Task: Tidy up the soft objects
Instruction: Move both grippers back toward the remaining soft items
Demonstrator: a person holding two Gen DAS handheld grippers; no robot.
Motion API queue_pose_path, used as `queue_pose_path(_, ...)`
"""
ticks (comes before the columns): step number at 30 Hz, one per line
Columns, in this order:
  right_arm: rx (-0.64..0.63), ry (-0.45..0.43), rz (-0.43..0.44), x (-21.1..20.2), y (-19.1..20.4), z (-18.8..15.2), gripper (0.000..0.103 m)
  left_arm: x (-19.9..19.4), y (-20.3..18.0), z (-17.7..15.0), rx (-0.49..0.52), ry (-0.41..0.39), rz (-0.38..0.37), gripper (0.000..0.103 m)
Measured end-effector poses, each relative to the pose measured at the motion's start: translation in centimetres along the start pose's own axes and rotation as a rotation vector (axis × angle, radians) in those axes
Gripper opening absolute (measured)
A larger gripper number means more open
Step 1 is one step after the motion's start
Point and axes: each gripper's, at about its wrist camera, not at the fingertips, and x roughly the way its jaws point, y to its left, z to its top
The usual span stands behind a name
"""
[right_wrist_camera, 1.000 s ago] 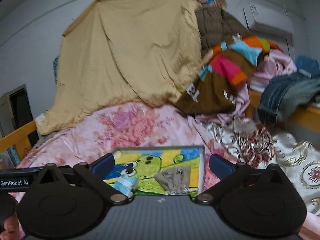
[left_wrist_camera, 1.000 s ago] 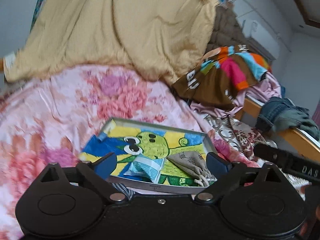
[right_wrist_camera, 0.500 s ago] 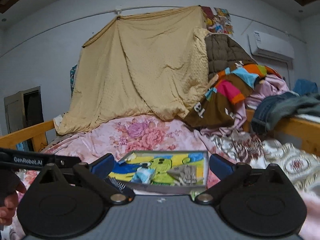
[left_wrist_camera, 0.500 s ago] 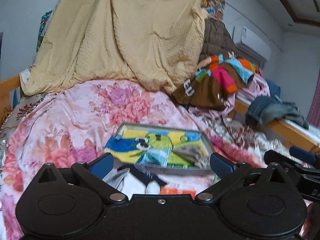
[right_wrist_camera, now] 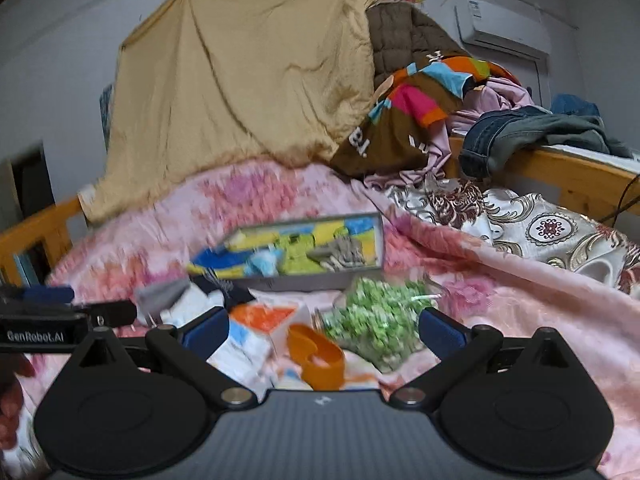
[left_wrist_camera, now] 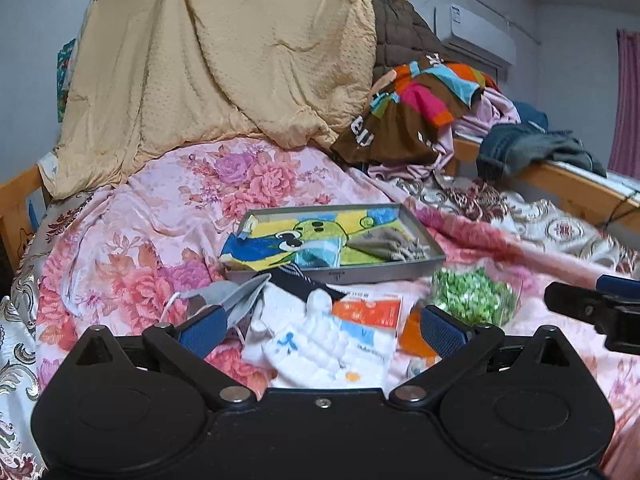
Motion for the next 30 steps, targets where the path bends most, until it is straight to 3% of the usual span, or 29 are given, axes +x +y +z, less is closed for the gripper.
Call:
queue_pose_path(10,-0.013,0.074,0.006,0.8,0.7,-1.2,0.103,1.0,-0.4,-1.7,0.033,0.048,0.0,0.102)
queue_pose_path(14,-0.02,0.148,0.01,1.5,0.6,-2.2,0.103,1.7,-0.2,-2.3,0.045,0.079,-0.006,0.102)
queue_pose_path(25,0.009,0.336,0.021,5.0,0.5,-4.0,0.103,4.9,1.6,-4.2,0.091,0.169,-0.069,0.102)
queue_pose_path(30,0.028,0.395,0.021,6.4,0.2,-4.5,0.103,6.1,1.6,-4.2,0.114,0.172,-0.129,0.102)
